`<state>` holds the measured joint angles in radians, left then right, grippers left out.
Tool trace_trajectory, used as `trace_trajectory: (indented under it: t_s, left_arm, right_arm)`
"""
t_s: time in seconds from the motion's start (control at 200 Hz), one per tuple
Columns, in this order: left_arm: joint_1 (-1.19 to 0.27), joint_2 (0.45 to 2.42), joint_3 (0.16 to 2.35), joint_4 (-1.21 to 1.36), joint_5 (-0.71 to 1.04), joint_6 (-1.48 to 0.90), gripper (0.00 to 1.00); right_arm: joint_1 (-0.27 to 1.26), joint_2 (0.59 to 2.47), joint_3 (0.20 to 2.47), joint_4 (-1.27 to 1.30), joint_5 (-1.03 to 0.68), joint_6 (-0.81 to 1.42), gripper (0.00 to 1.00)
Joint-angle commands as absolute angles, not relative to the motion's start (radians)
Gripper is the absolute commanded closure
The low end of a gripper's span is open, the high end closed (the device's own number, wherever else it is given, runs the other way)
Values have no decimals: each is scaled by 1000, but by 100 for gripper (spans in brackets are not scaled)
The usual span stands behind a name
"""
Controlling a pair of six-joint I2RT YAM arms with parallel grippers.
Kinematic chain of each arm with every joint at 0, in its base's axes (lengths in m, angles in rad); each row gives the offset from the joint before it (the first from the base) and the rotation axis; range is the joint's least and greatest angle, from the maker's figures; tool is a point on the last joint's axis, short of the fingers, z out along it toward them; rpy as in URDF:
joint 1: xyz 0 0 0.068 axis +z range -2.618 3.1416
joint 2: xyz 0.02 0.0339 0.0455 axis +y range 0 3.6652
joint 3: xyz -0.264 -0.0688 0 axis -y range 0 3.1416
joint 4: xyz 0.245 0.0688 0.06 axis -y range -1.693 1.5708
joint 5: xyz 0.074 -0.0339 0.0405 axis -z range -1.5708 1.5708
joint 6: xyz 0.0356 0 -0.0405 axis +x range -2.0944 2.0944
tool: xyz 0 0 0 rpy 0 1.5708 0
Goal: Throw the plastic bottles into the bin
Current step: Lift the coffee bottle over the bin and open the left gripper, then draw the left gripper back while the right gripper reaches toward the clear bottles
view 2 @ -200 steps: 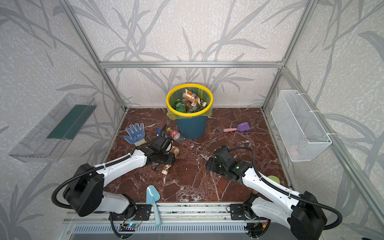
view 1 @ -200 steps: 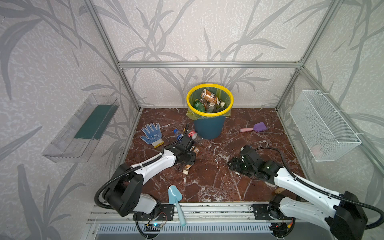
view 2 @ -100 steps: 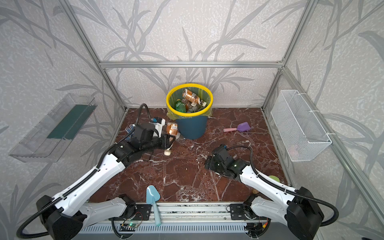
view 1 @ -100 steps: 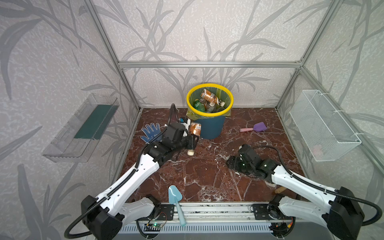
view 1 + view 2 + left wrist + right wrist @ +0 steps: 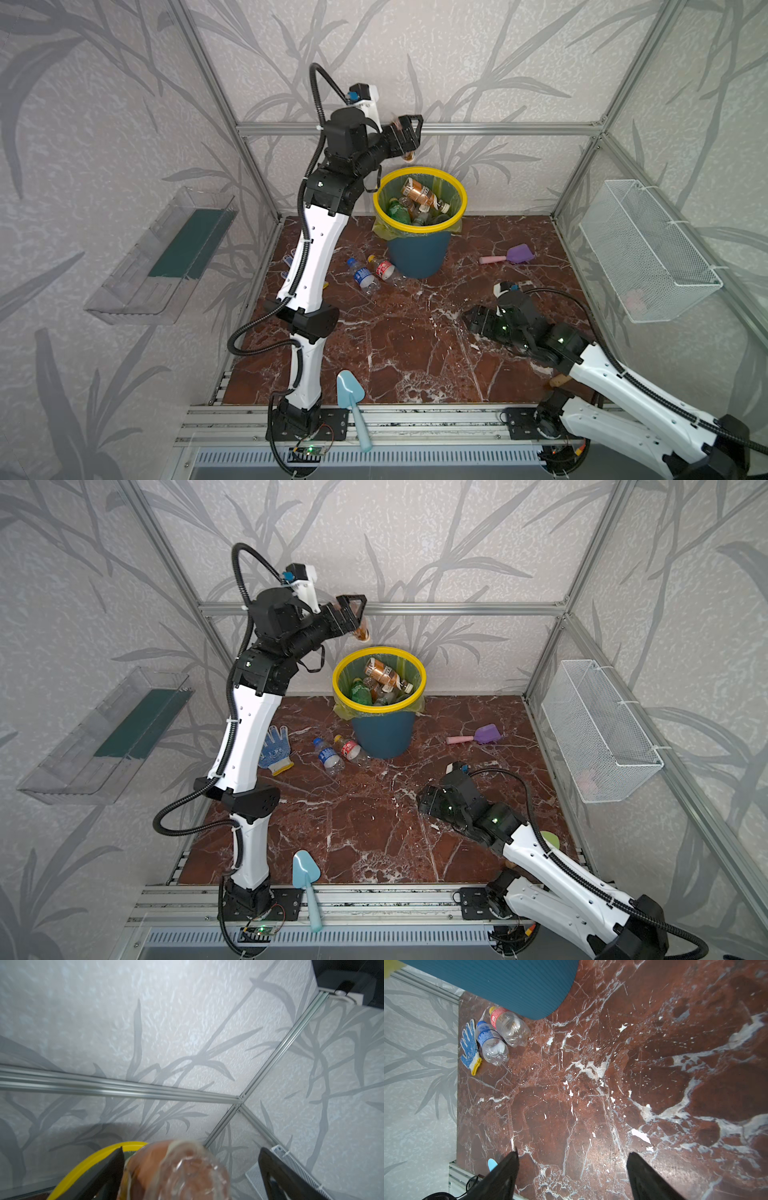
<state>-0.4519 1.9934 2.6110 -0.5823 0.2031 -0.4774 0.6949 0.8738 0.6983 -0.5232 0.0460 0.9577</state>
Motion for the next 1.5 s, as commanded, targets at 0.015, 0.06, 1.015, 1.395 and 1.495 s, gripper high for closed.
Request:
trace_trajectory:
  t_s: [0.015, 0.06, 1.015, 1.395, 1.495]
  left_arm:
    - [-501, 1719, 2296, -392, 224, -413, 1]
    - [-502, 1673, 2223, -385, 216, -409, 1]
    - [-359, 911, 1123, -547, -99, -557, 4]
    - [-351, 662, 997, -770, -264, -782, 9]
    - [-351, 590, 968, -794, -276, -825, 11]
  right_arm:
    - [687, 881, 692, -571, 71, 956, 18]
    - [687, 890, 691, -566, 64, 954, 18]
    - [864, 1312, 913, -394, 62, 915, 18]
    - [976, 1601, 1252, -443, 144, 646, 20]
    - [985, 1672, 1342, -444, 155, 551, 21]
